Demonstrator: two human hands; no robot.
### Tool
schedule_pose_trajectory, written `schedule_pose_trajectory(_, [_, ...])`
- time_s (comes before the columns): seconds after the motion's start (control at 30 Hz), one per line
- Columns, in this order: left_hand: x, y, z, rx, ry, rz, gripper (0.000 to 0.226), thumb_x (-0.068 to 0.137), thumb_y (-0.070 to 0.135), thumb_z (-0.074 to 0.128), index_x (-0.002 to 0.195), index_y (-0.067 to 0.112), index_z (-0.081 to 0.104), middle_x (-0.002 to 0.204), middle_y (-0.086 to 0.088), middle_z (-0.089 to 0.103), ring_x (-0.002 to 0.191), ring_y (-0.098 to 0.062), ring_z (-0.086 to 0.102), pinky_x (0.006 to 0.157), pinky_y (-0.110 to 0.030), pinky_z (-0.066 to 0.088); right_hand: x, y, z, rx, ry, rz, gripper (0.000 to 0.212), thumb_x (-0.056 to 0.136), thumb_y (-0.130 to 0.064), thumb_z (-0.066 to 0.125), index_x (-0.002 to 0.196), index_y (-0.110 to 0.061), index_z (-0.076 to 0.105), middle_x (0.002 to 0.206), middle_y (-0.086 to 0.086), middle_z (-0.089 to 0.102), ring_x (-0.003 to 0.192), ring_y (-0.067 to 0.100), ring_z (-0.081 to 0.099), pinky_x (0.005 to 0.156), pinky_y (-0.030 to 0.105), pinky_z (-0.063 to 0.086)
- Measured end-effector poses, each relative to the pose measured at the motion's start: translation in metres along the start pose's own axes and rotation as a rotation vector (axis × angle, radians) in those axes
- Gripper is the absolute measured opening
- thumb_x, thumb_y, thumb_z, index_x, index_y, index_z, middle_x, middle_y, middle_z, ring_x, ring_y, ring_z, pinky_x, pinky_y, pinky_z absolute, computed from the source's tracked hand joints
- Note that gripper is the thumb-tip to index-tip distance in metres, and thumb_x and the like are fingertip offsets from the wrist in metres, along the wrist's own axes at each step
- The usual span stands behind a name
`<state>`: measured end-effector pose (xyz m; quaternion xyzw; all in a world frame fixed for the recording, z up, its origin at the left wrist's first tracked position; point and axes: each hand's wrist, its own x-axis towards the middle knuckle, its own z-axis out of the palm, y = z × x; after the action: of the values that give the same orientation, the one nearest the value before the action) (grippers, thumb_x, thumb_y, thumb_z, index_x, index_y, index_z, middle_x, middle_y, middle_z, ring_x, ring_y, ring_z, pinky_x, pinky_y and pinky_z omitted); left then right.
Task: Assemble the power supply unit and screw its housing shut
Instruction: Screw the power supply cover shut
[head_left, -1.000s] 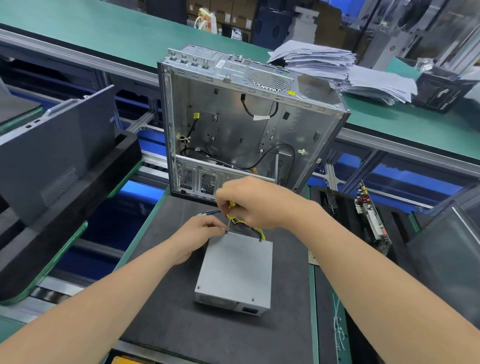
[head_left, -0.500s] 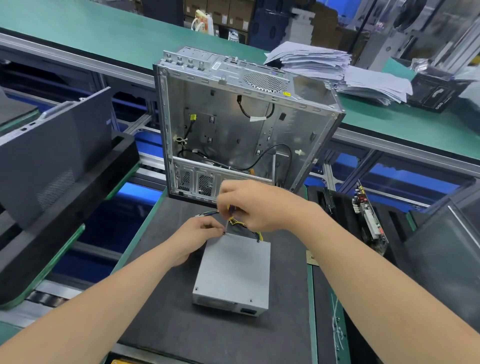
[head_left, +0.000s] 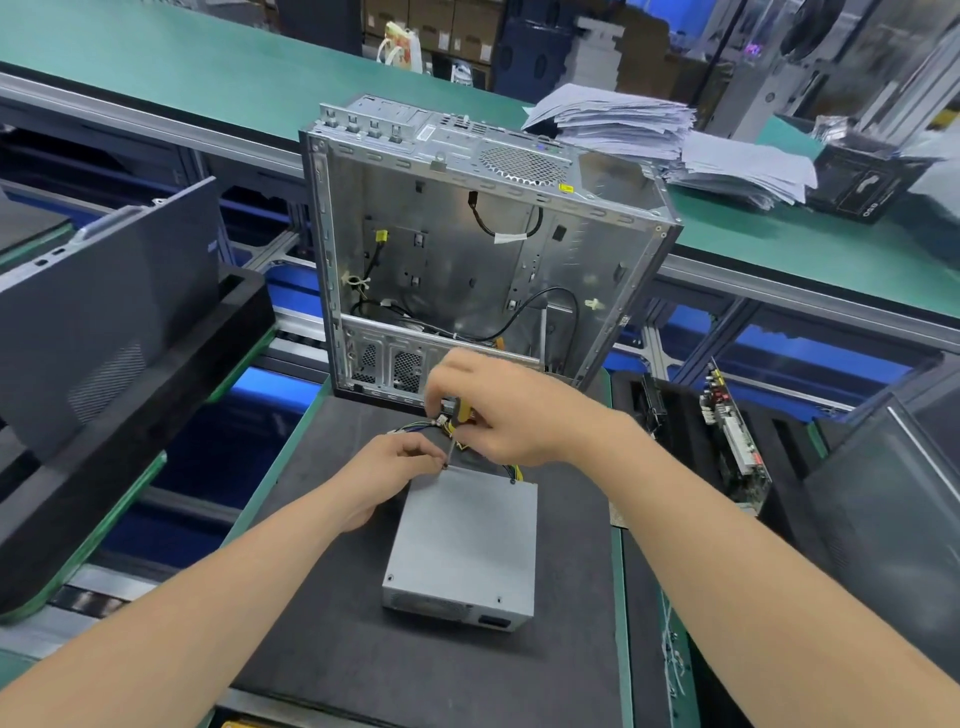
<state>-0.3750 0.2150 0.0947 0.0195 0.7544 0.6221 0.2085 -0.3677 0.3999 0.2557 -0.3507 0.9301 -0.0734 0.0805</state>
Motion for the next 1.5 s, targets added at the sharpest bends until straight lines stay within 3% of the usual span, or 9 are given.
schedule_pose_trajectory(0.17, [0.001, 0.000, 0.002, -0.018, 0.010, -0.005, 0.021, 0.092, 0.014, 0.072, 0.081, 0.030, 0.080, 0.082, 0.019, 0.071, 0.089, -0.008, 0.058, 0.076, -0.028, 0.039, 0.003, 0.002, -0.002, 0.001, 0.048, 0.126, 0.005, 0.094, -0.021, 0.069, 0.098, -0.021, 0.066, 0.087, -0.004, 0.064, 0.088, 0.019, 0.055, 0.070, 0.039, 0.052])
schedule_pose_trajectory(0.33, [0.001, 0.001, 0.003, -0.024, 0.023, -0.010, 0.021, 0.093, 0.014, 0.072, 0.082, 0.029, 0.080, 0.090, 0.006, 0.074, 0.089, -0.011, 0.059, 0.077, -0.029, 0.039, 0.012, -0.004, 0.018, -0.016, 0.224, 0.529, 0.051, 0.104, -0.046, 0.054, 0.066, -0.014, 0.044, 0.060, 0.003, 0.044, 0.072, 0.034, 0.055, 0.053, 0.034, 0.032])
schedule_pose_trajectory(0.43, [-0.001, 0.002, 0.003, -0.017, 0.031, -0.004, 0.018, 0.093, 0.015, 0.072, 0.084, 0.028, 0.080, 0.101, -0.005, 0.075, 0.091, -0.012, 0.059, 0.079, -0.030, 0.040, 0.007, 0.003, 0.011, 0.024, 0.161, 0.377, 0.041, 0.100, -0.055, 0.058, 0.090, -0.016, 0.063, 0.080, -0.001, 0.057, 0.086, 0.026, 0.059, 0.064, 0.036, 0.044])
schedule_pose_trajectory(0.57, [-0.001, 0.003, 0.002, -0.012, 0.027, -0.002, 0.018, 0.092, 0.015, 0.074, 0.084, 0.029, 0.081, 0.093, 0.007, 0.075, 0.089, -0.009, 0.060, 0.077, -0.027, 0.041, 0.002, 0.011, -0.003, 0.080, -0.056, -0.005, 0.019, 0.095, -0.019, 0.070, 0.112, -0.025, 0.063, 0.107, -0.007, 0.060, 0.094, 0.013, 0.056, 0.083, 0.032, 0.049])
schedule_pose_trajectory(0.77, [-0.002, 0.003, 0.004, -0.027, 0.031, -0.019, 0.023, 0.093, 0.014, 0.073, 0.081, 0.031, 0.081, 0.085, 0.018, 0.074, 0.090, -0.005, 0.061, 0.078, -0.025, 0.041, 0.012, -0.003, 0.021, 0.051, 0.197, 0.360, 0.036, 0.102, -0.046, 0.060, 0.081, -0.020, 0.045, 0.069, 0.001, 0.051, 0.074, 0.030, 0.056, 0.059, 0.037, 0.045])
schedule_pose_trajectory(0.9, [-0.002, 0.005, 0.003, -0.013, 0.025, -0.017, 0.019, 0.094, 0.015, 0.073, 0.082, 0.027, 0.081, 0.088, 0.016, 0.075, 0.094, -0.006, 0.062, 0.081, -0.024, 0.042, 0.014, -0.008, 0.026, -0.015, 0.272, 0.418, 0.048, 0.102, -0.061, 0.049, 0.075, -0.021, 0.045, 0.071, 0.001, 0.053, 0.073, 0.030, 0.057, 0.056, 0.035, 0.038])
schedule_pose_trajectory(1.07, [-0.003, 0.006, 0.001, -0.015, 0.028, -0.025, 0.010, 0.092, 0.013, 0.074, 0.087, 0.020, 0.081, 0.094, 0.009, 0.075, 0.094, -0.009, 0.061, 0.081, -0.024, 0.042, 0.007, -0.004, 0.002, 0.108, 0.029, 0.022, 0.013, 0.100, -0.017, 0.063, 0.110, -0.024, 0.060, 0.108, -0.006, 0.061, 0.096, 0.018, 0.060, 0.084, 0.040, 0.053])
schedule_pose_trajectory(1.37, [-0.004, 0.005, 0.003, -0.005, 0.026, -0.039, 0.016, 0.093, 0.015, 0.073, 0.083, 0.026, 0.081, 0.103, 0.003, 0.073, 0.096, -0.011, 0.061, 0.079, -0.025, 0.043, 0.009, -0.011, 0.011, 0.150, 0.191, 0.275, 0.012, 0.096, -0.018, 0.069, 0.107, -0.022, 0.066, 0.100, 0.000, 0.070, 0.094, 0.022, 0.059, 0.083, 0.039, 0.055])
schedule_pose_trajectory(1.5, [-0.005, 0.014, 0.003, 0.289, 0.087, 0.033, 0.015, 0.091, 0.024, 0.071, 0.084, 0.034, 0.079, 0.084, 0.014, 0.075, 0.086, -0.003, 0.065, 0.075, -0.024, 0.045, -0.004, -0.003, 0.004, 0.234, 0.264, 0.352, 0.007, 0.098, -0.015, 0.063, 0.105, -0.019, 0.062, 0.098, 0.004, 0.070, 0.098, 0.024, 0.062, 0.083, 0.040, 0.054])
